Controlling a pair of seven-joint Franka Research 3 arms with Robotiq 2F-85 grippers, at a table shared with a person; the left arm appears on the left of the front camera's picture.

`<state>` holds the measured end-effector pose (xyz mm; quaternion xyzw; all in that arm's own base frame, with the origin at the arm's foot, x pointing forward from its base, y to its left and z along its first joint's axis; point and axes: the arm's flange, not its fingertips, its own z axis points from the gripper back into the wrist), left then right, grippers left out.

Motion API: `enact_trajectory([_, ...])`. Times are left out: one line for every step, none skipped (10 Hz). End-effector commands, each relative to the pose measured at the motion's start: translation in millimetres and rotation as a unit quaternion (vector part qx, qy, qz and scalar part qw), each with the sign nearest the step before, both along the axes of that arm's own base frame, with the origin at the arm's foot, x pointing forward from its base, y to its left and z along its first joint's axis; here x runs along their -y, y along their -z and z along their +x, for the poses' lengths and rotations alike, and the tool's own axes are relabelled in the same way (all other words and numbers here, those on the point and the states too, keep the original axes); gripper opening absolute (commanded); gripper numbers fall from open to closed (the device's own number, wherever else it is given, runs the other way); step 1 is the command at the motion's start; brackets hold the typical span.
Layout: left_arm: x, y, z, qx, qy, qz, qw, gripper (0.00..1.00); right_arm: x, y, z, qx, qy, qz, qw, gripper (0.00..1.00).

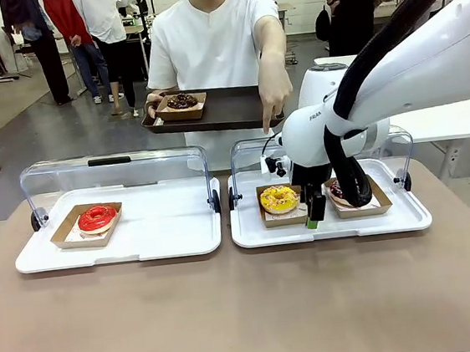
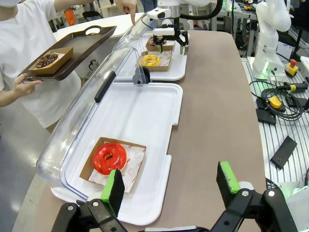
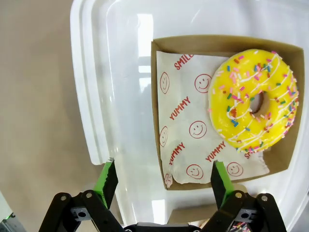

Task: Provide the desired donut to the person.
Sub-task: Pick up and lift the Paper togo box containing the Donut pointed at by the person.

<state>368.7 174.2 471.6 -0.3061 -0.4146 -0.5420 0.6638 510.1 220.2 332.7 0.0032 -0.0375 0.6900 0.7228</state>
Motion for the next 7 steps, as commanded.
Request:
enact_trajectory([-0.8, -0.9, -0.5, 0.001, -0.003, 0.000, 1.000, 1.00, -2.7, 7.3, 5.3, 0.015, 0.013, -0.011, 1.000, 1.00])
enact_trajectory([-0.8, -0.9, -0.5, 0.001, -0.003, 0.000, 1.000, 1.00, -1.6, 9.2, 8.2, 0.017, 0.015, -0.008, 1.000, 1.00])
enact_trajectory([-0.8, -0.9, -0.5, 0.001, -0.003, 0.000, 1.000, 1.00, -1.0, 10.0, 9.8, 0.016, 0.017, -0.004, 1.000, 1.00])
enact_trajectory([-0.8, -0.9, -0.5, 0.001, -0.003, 0.000, 1.000, 1.00, -1.8, 10.8, 11.4, 0.013, 0.016, 0.000, 1.000, 1.00])
enact_trajectory([-0.8, -0.9, -0.5, 0.001, -0.003, 0.000, 1.000, 1.00, -3.2, 12.0, 12.3, 0.009, 0.016, 0.003, 1.000, 1.00])
enact_trajectory([-0.8, -0.9, -0.5, 0.001, -0.003, 0.000, 1.000, 1.00, -4.3, 13.4, 12.8, 0.005, 0.014, 0.006, 1.000, 1.00])
enact_trajectory([-0.8, -0.9, -0.5, 0.001, -0.003, 0.000, 1.000, 1.00, -4.6, 13.6, 12.8, 0.003, 0.014, 0.008, 1.000, 1.00])
